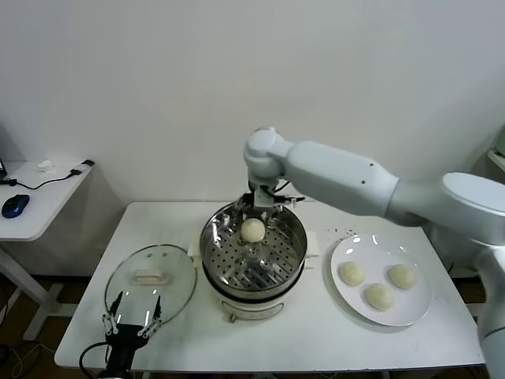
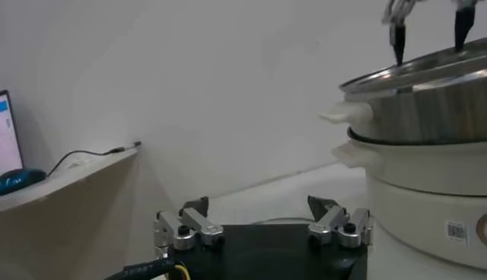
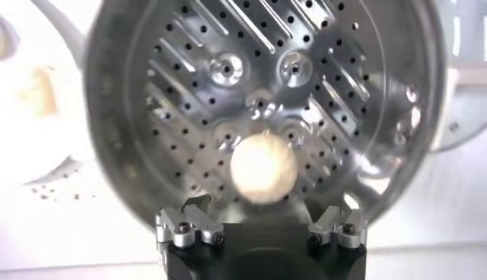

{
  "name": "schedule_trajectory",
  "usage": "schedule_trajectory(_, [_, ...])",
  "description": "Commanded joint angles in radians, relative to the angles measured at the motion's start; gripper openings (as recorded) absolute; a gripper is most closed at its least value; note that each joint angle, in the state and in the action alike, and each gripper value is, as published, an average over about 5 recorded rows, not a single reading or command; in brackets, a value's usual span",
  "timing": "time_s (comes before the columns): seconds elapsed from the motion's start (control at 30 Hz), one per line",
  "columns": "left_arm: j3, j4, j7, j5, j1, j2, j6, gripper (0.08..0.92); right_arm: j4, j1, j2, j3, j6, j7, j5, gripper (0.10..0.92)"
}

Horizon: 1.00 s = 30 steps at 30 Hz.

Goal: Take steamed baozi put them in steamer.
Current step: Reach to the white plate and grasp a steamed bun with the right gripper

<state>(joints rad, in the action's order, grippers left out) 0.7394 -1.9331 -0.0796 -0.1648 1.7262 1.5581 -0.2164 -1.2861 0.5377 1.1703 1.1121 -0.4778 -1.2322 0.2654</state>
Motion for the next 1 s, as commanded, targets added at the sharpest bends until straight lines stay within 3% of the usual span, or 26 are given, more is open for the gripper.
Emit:
schedule_trajectory(0.03, [-0.002, -0.004, 0.001, 0.000, 0.005, 0.000, -0.003, 0.823, -0.147, 0.302, -0.284, 0.271, 0.326, 0.199, -0.445, 0.823])
schedule_trajectory(0.27, [-0.006, -0.008, 0.000, 0.003, 0.003, -0.003, -0.004, 0.823, -0.216, 0.336, -0.490, 0.373, 0.774, 0.290, -0.762, 0.823])
schedule_trajectory(0.47, [-0.003, -0.021, 0.000, 0.012, 0.005, -0.009, -0.004, 0.823, -0.218, 0.184, -0.629, 0.286, 1.044, 0.292, -0.808, 0.823])
schedule_trajectory(0.67, [-0.003, -0.034, -0.001, 0.013, 0.012, -0.007, -0.006, 0.823, -0.146, -0.071, -0.665, 0.114, 1.007, 0.216, -0.678, 0.823])
schedule_trajectory(1.0, [0.006, -0.032, 0.000, 0.017, 0.024, -0.010, -0.012, 0.823, 0.008, -0.342, -0.578, -0.027, 0.842, 0.137, -0.397, 0.823])
